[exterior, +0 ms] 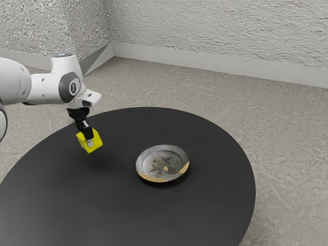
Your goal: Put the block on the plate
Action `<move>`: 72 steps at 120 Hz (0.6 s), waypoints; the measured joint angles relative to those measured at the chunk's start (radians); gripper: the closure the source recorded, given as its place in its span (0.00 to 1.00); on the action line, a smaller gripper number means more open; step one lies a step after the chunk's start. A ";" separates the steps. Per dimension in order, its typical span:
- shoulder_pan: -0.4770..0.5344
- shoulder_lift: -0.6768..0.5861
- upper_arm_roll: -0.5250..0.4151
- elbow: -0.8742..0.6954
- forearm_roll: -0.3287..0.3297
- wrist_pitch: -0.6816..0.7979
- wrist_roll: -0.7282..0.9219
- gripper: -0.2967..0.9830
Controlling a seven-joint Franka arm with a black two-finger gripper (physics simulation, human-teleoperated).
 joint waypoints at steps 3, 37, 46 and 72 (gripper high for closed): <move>-0.005 0.002 -0.001 0.009 -0.002 -0.004 0.000 0.52; -0.118 0.057 0.013 0.148 -0.040 -0.063 -0.005 0.53; -0.151 0.081 0.015 0.180 -0.049 -0.078 -0.007 0.53; -0.247 0.108 0.017 0.236 -0.064 -0.120 -0.017 0.53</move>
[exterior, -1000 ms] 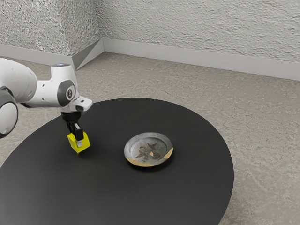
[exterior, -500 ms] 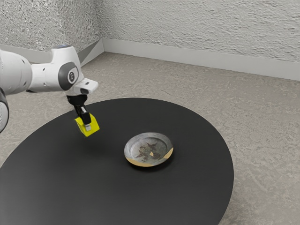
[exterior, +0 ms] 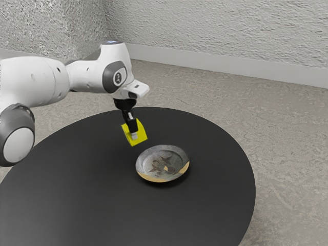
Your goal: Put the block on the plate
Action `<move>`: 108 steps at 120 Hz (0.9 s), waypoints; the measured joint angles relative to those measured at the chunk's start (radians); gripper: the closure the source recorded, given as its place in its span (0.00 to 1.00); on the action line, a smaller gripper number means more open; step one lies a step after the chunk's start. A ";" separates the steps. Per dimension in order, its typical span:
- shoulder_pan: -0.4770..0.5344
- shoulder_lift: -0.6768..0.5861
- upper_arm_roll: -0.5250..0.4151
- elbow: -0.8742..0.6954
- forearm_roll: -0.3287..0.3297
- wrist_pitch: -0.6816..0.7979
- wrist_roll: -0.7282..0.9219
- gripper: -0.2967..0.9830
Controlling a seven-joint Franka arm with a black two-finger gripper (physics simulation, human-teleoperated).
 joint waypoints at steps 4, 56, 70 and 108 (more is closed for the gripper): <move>-0.012 0.001 0.000 0.003 -0.001 -0.004 -0.001 0.53; -0.089 0.047 -0.001 -0.006 -0.036 0.002 -0.013 0.54; -0.089 0.066 -0.002 -0.006 -0.040 0.013 -0.016 0.54; -0.089 0.070 -0.001 -0.007 -0.052 0.020 -0.010 0.33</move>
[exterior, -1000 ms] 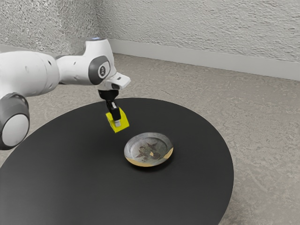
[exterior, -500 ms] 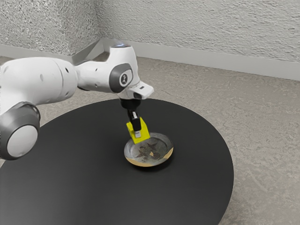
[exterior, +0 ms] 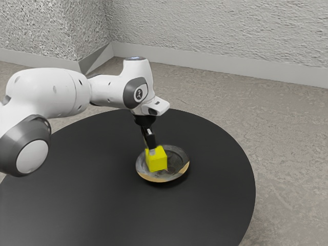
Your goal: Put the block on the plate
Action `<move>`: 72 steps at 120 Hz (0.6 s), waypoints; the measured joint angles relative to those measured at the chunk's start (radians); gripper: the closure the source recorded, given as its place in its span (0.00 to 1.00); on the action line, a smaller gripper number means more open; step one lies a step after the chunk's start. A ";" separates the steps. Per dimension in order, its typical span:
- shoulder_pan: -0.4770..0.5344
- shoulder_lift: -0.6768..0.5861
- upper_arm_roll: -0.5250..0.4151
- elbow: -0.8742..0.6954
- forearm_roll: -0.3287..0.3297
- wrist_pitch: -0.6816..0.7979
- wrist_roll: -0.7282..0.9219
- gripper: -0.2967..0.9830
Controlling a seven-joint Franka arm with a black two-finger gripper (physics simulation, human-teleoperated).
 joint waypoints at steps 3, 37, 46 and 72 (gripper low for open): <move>0.000 0.000 0.000 0.000 0.000 0.000 0.001 0.32; -0.030 -0.148 -0.001 -0.090 -0.001 0.004 0.000 0.25; -0.038 -0.241 -0.003 -0.148 0.003 -0.007 -0.019 0.25; -0.041 -0.491 -0.015 -0.200 0.032 -0.182 -0.186 0.24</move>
